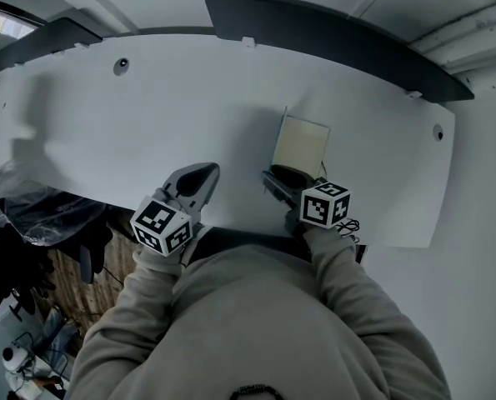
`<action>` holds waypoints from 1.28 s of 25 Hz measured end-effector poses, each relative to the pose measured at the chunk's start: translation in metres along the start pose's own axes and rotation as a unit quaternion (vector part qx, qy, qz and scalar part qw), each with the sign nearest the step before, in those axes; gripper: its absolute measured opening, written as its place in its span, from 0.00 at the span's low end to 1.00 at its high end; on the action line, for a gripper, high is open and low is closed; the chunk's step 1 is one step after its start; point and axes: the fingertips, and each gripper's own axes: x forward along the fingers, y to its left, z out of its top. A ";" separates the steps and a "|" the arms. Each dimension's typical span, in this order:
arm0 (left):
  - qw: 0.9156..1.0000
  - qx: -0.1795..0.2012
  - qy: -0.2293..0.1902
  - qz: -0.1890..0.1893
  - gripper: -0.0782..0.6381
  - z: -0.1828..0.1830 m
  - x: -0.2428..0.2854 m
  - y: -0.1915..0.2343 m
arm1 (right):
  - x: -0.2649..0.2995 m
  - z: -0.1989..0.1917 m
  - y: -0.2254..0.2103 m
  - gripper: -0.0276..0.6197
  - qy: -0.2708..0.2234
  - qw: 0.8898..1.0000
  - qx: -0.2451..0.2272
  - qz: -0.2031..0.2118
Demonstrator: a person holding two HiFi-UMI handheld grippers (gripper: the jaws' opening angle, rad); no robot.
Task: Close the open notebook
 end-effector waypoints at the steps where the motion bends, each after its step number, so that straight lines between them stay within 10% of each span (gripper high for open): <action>1: 1.000 -0.001 -0.001 0.002 0.10 0.001 -0.001 0.004 | 0.006 -0.001 0.001 0.30 0.006 1.000 -0.006 0.001; 11: 1.000 0.000 -0.003 0.006 0.10 0.012 -0.005 0.025 | 0.061 -0.011 0.008 0.30 0.033 0.999 0.003 0.023; 22: 1.000 -0.006 0.007 -0.020 0.10 0.013 0.020 0.026 | 0.102 -0.053 -0.018 0.29 0.139 0.989 -0.032 -0.048; 32: 0.989 0.011 0.135 -0.055 0.10 -0.083 0.108 0.013 | 0.078 -0.063 -0.015 0.29 0.141 0.989 -0.015 -0.034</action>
